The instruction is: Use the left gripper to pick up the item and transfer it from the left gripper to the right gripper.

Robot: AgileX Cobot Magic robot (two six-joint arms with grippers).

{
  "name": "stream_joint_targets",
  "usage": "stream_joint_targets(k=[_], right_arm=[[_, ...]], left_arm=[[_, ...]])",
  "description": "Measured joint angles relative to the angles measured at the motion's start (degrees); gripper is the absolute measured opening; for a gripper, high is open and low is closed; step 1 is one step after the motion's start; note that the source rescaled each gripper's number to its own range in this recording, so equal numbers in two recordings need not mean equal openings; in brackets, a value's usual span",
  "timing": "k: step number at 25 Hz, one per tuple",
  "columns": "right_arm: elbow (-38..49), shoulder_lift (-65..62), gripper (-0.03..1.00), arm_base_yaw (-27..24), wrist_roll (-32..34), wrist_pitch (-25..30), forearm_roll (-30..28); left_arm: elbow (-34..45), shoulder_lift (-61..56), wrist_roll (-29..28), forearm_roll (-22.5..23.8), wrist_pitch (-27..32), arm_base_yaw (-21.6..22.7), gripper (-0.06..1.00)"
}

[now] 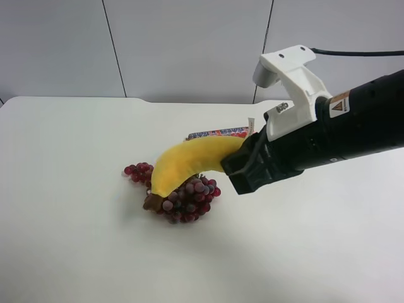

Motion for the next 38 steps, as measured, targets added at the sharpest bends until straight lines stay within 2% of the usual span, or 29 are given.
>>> stream_joint_targets(k=[4,9,13,17,20,25,30,38], right_arm=[[-1.07,0.0,0.0,-6.28,6.07,4.29,-5.05],[-1.78,0.0,0.0,-15.73,5.98,8.75,-6.44],[-1.83,0.05,0.0,-23.19,5.38,9.46,-8.3],[-1.89,1.61,0.0,-28.42,4.46,9.17,-9.19],[-1.89,4.93,0.0,-30.31,4.1,6.26,-9.19],[-1.89,12.16,0.0,-30.61,3.88,-0.23,-9.19],[-1.89,18.91,0.0,-30.61,3.59,-4.49,-9.19],[-2.01,24.35,0.01,-30.61,3.53,-4.78,-8.72]], left_arm=[[0.0,0.0,0.0,0.0,0.0,9.6,1.0],[0.0,0.0,0.0,0.0,0.0,19.44,1.0],[0.0,0.0,0.0,0.0,0.0,24.12,1.0],[0.0,0.0,0.0,-0.05,0.0,25.59,1.0],[0.0,0.0,0.0,-0.05,0.0,25.6,1.0],[0.0,0.0,0.0,-0.05,0.0,25.67,1.0],[0.0,0.0,0.0,-0.05,0.0,25.67,1.0],[0.0,0.0,0.0,-0.05,0.0,25.67,1.0]])
